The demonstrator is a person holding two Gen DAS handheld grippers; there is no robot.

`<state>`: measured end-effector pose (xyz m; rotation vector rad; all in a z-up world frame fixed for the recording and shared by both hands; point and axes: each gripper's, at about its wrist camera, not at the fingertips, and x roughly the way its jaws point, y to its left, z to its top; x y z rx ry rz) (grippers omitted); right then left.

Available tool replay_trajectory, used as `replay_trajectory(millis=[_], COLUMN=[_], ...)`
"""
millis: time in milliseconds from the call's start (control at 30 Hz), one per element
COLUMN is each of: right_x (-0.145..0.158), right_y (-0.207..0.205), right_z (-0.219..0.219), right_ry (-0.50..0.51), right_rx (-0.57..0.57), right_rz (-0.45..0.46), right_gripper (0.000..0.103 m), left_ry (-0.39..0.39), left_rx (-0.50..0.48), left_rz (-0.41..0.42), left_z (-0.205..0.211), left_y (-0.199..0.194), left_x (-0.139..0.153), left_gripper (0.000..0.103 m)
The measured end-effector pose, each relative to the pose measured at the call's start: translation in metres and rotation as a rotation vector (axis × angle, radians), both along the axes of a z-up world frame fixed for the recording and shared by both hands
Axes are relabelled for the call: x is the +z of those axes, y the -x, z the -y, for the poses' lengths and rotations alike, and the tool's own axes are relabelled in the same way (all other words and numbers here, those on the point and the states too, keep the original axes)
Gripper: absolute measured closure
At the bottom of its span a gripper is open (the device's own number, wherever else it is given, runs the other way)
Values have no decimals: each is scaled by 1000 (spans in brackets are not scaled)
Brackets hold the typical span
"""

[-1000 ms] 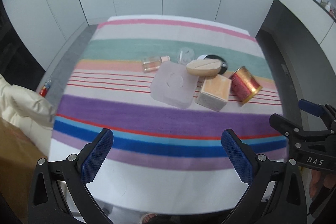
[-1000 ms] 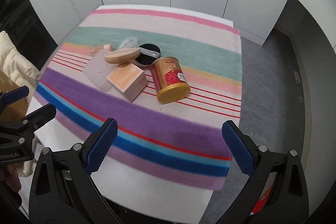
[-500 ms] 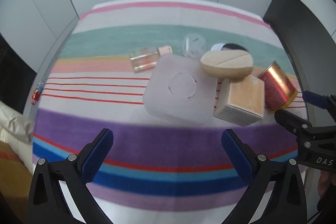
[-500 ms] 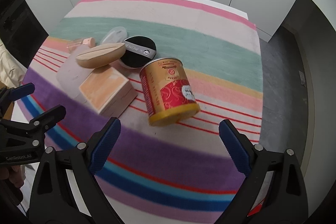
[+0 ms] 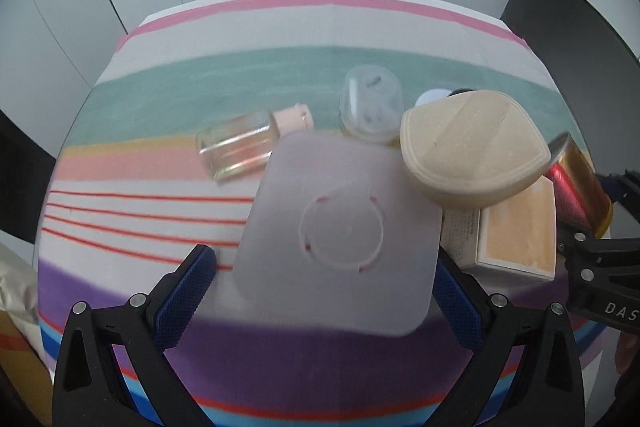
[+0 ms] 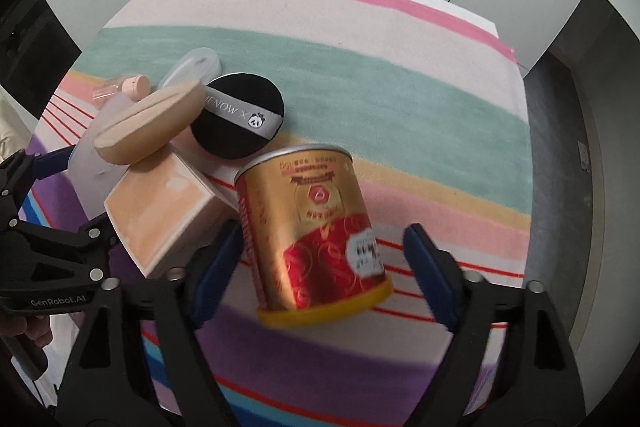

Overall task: Organize objects
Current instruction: 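Reach the left tool to the frosted box while the right tool reaches the red can, then close the left tool on the frosted box while the right tool grips the red can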

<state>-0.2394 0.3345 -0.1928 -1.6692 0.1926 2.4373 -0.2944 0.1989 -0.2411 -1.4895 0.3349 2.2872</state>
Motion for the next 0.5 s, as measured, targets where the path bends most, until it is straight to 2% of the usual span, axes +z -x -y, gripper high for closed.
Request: replay_trajectory(millis=[67,133,267,367,500], right_x=[-2,-2,3,7,15], right_y=[2,3,-1,-6,-14], right_z=[-1,-2,-5,-9,-10], right_ry=[11,11,14,35,48], right_rx=[5,10,0,-28,-43], right_rz=[3,4,-6,1,0], right_gripper=[39,43,44,44,45], left_ry=[-11,-13,-51,-27,-37], left_rx=[-4,-31,-29,-12,2], left_rz=[-4,-13,36,20,15], left_z=[-2,-7,-7,-7,-4], left_y=[2,3,2,-6,-19], left_x=[1,4,11,20,35], left_gripper=[5,19,20,20,20])
